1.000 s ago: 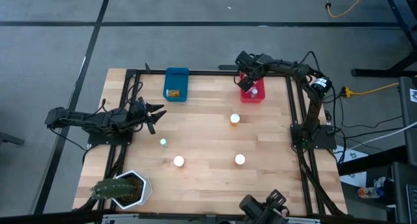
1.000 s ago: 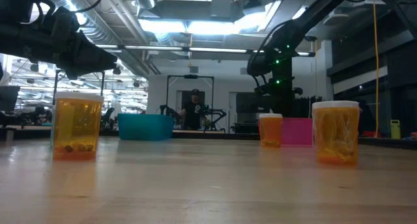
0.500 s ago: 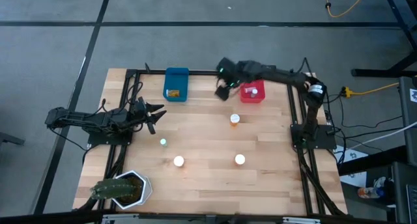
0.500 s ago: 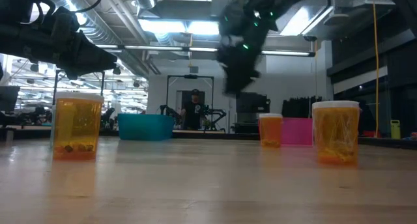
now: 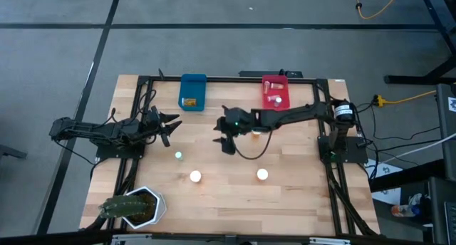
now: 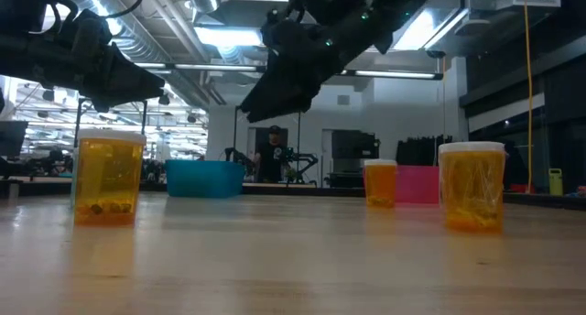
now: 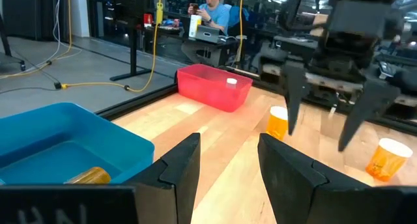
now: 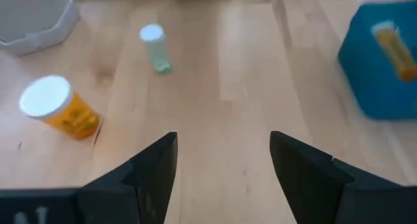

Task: Pick and place medicine bottles into bin by pill shape (circle, oval)
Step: Put the small blue pill bottle into the red bin

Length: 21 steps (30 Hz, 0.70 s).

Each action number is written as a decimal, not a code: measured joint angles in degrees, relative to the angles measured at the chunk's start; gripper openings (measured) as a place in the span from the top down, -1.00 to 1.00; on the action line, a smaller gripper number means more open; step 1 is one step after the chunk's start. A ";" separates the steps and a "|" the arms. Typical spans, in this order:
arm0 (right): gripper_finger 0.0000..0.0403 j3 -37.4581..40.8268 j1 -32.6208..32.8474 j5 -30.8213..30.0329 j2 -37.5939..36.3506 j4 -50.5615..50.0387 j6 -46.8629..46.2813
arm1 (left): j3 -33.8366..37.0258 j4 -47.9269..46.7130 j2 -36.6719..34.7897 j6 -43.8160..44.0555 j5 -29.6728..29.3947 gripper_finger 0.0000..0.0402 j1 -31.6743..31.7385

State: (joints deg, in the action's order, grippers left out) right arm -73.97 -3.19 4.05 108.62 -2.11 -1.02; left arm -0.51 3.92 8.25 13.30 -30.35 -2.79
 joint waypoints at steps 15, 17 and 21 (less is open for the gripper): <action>-0.22 -1.71 2.42 -3.65 -1.60 -10.93 -1.64 | -29.71 -52.89 21.65 19.63 18.81 0.36 -0.05; -0.22 -1.71 2.32 -3.63 -1.65 -11.00 -1.61 | -30.56 -56.60 27.58 22.89 23.88 0.39 -0.47; -0.22 -1.71 2.29 -3.63 -1.68 -11.58 -1.55 | -29.97 -57.01 39.24 27.53 28.22 0.41 -2.63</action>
State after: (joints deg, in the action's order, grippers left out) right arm -75.68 -0.89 0.43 106.94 -13.69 -2.57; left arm -30.48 -53.09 47.49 40.83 -2.13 -5.42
